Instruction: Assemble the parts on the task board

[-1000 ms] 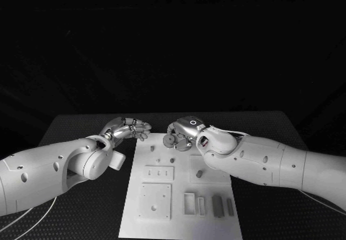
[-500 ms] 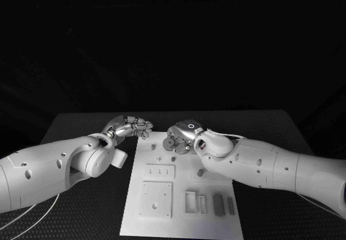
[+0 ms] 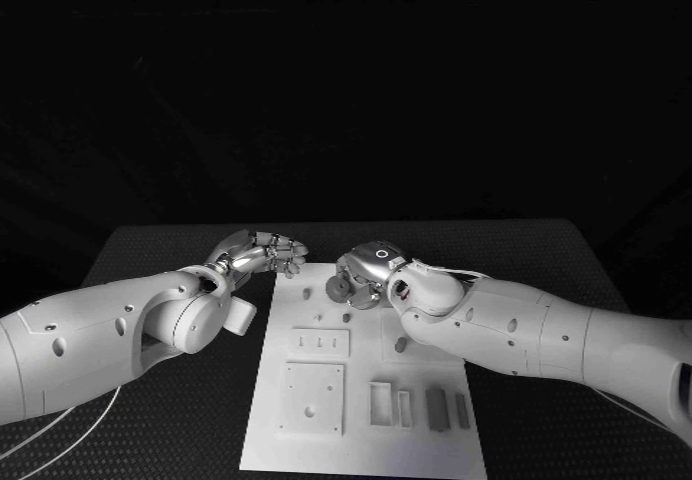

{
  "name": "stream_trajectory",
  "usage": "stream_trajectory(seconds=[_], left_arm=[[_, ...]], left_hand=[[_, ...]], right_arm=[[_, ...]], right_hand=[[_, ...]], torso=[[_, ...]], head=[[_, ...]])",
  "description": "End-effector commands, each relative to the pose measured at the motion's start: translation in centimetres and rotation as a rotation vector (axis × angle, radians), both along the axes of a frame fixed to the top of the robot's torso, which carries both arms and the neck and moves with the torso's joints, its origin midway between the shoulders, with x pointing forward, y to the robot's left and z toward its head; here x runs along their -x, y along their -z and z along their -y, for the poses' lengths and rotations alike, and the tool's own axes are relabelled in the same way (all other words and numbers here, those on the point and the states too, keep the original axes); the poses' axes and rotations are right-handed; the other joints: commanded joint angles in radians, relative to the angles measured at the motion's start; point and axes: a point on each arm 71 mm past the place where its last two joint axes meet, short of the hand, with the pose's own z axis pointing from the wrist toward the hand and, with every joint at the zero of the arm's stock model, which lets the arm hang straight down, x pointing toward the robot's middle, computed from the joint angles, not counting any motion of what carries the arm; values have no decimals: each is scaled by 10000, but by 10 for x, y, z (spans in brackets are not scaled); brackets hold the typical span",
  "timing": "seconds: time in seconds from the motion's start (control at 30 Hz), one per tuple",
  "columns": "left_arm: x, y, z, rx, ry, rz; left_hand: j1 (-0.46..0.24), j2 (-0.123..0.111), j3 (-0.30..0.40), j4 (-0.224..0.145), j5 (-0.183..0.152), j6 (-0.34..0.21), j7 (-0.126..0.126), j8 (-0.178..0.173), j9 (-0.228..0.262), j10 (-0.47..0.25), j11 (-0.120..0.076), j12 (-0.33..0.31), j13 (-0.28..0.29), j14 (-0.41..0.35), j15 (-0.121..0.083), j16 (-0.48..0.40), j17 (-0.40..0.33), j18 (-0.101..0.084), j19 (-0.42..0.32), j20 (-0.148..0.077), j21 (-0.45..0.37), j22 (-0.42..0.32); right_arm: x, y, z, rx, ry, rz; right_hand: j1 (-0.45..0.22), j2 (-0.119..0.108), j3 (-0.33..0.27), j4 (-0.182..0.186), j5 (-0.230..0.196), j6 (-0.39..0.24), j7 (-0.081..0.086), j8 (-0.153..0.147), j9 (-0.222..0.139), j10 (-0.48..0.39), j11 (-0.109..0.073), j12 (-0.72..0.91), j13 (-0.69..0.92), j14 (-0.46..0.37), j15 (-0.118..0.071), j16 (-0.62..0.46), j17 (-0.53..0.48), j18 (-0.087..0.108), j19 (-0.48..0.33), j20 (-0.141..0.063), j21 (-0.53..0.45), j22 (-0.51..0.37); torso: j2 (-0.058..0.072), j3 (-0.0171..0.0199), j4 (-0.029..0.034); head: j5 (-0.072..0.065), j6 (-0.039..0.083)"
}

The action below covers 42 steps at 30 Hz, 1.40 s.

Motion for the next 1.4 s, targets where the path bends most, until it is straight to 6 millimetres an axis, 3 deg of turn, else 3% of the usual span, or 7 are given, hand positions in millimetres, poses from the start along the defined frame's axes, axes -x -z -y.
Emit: stream_trajectory(seconds=[0.03,0.47,0.63,0.9,1.07,1.23,1.4], left_arm=[[0,-2,3,81,177,84],[0,-2,2,78,167,80],[0,-2,2,74,153,83],[0,-2,0,67,114,86],[1,-2,-3,64,77,96],[1,-2,-7,55,12,111],[0,-2,-9,37,-30,122]], left_hand=[[-105,-7,44,-9,-51,-54,-38,-41,14,-76,-5,-32,15,57,32,-40,13,124,-87,-5,34,182],[-111,-9,43,-13,-51,-61,-36,-44,15,-79,-1,-35,16,57,32,-44,19,124,-89,-5,36,181],[-113,-9,44,-14,-51,-64,-34,-46,16,-80,0,-36,17,58,32,-45,22,124,-90,-5,38,181],[-115,-10,45,-17,-51,-68,-33,-48,16,-81,1,-37,19,58,32,-48,26,125,-90,-5,40,180],[-114,-11,46,-20,-51,-69,-32,-49,17,-82,1,-38,20,59,32,-49,28,125,-91,-6,40,180],[-114,-14,46,-23,-51,-68,-32,-48,18,-80,1,-37,21,59,32,-51,30,125,-92,-6,41,180],[-112,-7,54,-39,-51,-41,-42,-32,33,24,-29,18,55,71,28,-57,52,126,-93,-7,52,180]], right_arm=[[0,4,-1,250,-13,-137],[1,3,0,-142,0,-55],[4,-1,2,-615,-60,125],[9,-10,16,-1724,-152,473],[10,-24,34,-2381,25,533],[8,-37,69,-2794,339,166],[5,-41,105,-3410,592,-503]], right_hand=[[36,-112,6,10,-59,462,373,-117,345,-233,29,-152,-104,-107,20,-120,-59,603,12,7,-11,-18],[140,-543,-67,35,-442,-537,720,-747,1,-605,355,-361,-268,-217,316,-374,-197,603,-53,19,-100,-50],[181,-598,-113,-2,-376,-667,733,-814,-42,-626,371,-357,-279,-219,334,-387,-188,603,-58,18,-109,-51],[245,-608,-158,-33,140,-624,739,-774,-59,-613,375,-327,-313,-187,339,-403,-160,603,-34,8,-122,-60],[266,-606,-138,-23,250,-535,742,-723,-52,-596,378,-318,-331,-181,340,-413,-152,603,-19,2,-129,-67],[245,-604,-144,10,139,-455,727,-680,-50,-577,364,-309,-348,-184,329,-436,-155,603,-10,3,-137,-73],[229,-588,-186,9,31,-487,741,-697,-67,-594,374,-312,-356,-197,331,-457,-154,603,-26,3,-153,-77]], torso=[[0,-2,-4],[-7,-2,-6],[-7,3,-7],[-9,7,-30],[-12,20,-53],[-18,23,-83],[-40,57,-183]], head=[[20,-4],[26,-16],[33,-15],[34,7],[1,71],[-30,150],[-40,217]])
